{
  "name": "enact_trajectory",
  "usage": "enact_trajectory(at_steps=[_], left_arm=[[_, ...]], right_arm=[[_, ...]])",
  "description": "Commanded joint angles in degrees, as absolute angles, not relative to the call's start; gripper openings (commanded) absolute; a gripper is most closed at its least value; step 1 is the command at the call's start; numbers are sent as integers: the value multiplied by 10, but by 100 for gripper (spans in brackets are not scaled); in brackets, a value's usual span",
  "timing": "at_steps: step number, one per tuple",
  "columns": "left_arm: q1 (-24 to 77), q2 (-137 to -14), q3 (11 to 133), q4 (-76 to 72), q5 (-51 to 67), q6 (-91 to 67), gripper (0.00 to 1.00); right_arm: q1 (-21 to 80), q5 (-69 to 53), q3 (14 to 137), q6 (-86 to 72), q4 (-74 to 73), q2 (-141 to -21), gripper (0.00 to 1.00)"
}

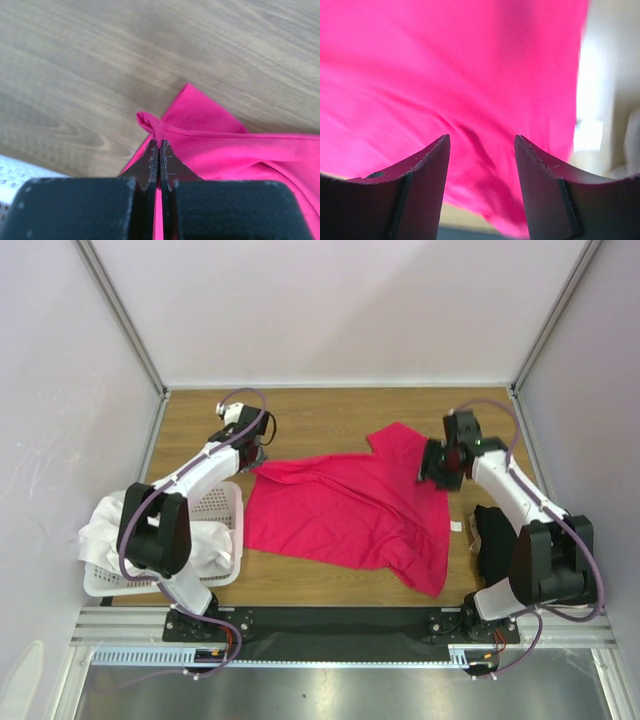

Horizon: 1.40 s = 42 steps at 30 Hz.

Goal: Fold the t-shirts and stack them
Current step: Flatten the tshirt out

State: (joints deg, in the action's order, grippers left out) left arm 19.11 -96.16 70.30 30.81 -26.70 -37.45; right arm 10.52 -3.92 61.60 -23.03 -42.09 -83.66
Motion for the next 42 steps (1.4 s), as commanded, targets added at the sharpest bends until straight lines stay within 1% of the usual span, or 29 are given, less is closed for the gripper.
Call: enact_trajectory(at_steps=[1,4,5,6,7,8,9,10,11,12,13,17,20,22,25,28,33,40,42], left_arm=[[195,-969,719,244,-241,-338,0],[194,-993,733,222,-217,-315,0],[194,-1007,741,228,-221,-316,4],[194,-1016,750,249,-228,-319,10],[193,-1022,768,259,-234,-323,20],[192,-1029,774,271,-247,-326,38],[190,-1030,778,271,-245,-325,48],[185,-1030,783,271,-242,-324,63],[182,-1027,786,271,-242,-329,90],[177,-1025,792,273,-242,-332,95],[173,-1025,797,277,-242,-335,99],[163,-1042,837,313,-250,-364,100],[156,-1084,880,362,-261,-397,100],[144,-1124,918,419,-252,-438,98],[138,-1154,945,476,-236,-472,95],[138,-1157,934,477,-213,-517,91],[138,-1161,933,518,-224,-581,86],[131,-1133,869,512,-227,-634,78],[127,-1122,848,482,-215,-641,76]], right_arm=[[84,-39,718,-205,-384,-881,61],[54,-59,769,-202,-360,-923,61],[42,-69,780,-201,-357,-944,61],[38,-73,800,-201,-357,-952,61],[36,-76,809,-199,-357,-960,61],[34,-75,820,-193,-356,-972,61],[35,-74,820,-191,-355,-976,61],[34,-73,827,-189,-352,-982,61],[35,-75,830,-186,-351,-986,62],[35,-76,836,-186,-350,-995,62],[34,-78,838,-185,-350,-1000,62],[34,-95,857,-188,-343,-1029,62],[35,-99,868,-188,-332,-1053,62],[36,-100,881,-186,-342,-1074,62],[36,-98,901,-182,-346,-1086,62],[36,-98,918,-177,-353,-1099,62],[36,-106,926,-177,-362,-1114,62],[35,-105,924,-175,-366,-1116,62],[36,-107,925,-175,-367,-1116,62]])
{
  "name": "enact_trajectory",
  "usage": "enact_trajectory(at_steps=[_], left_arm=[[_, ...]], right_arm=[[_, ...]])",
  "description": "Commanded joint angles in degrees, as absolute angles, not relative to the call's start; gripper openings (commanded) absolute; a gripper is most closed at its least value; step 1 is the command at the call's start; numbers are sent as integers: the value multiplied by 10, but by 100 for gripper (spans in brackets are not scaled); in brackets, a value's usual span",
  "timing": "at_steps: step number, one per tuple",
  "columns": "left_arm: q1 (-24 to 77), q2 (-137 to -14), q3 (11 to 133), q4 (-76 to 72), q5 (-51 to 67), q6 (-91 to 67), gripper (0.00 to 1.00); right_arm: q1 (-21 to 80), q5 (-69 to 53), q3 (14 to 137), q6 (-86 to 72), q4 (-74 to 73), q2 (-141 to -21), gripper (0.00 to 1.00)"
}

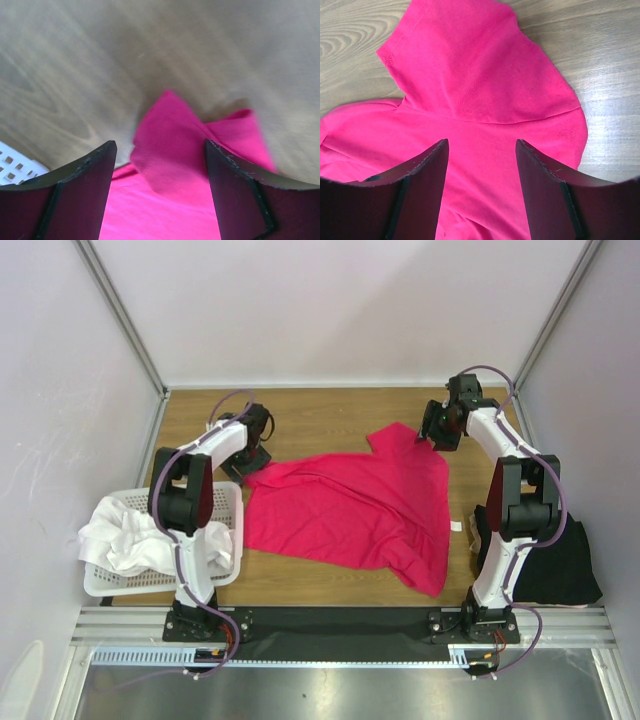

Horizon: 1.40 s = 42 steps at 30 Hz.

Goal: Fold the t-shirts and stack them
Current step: Flatten the tshirt out

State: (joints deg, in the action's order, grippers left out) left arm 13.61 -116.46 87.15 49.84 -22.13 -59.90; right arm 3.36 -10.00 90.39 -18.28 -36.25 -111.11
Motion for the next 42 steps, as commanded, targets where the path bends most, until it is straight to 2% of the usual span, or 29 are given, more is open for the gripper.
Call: enact_trajectory(at_steps=[1,8,11,25,31,36,39,42], left_arm=[[127,-1113,832,471,-214,-646,74],[123,-1097,814,426,-217,-648,70],[115,-1090,808,412,-218,-646,66],[85,-1102,800,389,-200,-653,61],[86,-1100,787,364,-178,-645,52],[86,-1111,790,369,-181,-643,49],[86,-1113,792,368,-185,-640,41],[86,-1116,794,370,-185,-637,41]], right_arm=[[35,-107,924,-175,-367,-1117,62],[35,-109,927,-175,-372,-1118,62],[36,-105,928,-173,-374,-1117,62],[36,-101,929,-178,-380,-1119,62],[36,-102,930,-180,-380,-1121,61],[36,-100,931,-183,-381,-1121,61],[36,-98,929,-184,-381,-1120,61],[36,-97,929,-185,-383,-1120,61]])
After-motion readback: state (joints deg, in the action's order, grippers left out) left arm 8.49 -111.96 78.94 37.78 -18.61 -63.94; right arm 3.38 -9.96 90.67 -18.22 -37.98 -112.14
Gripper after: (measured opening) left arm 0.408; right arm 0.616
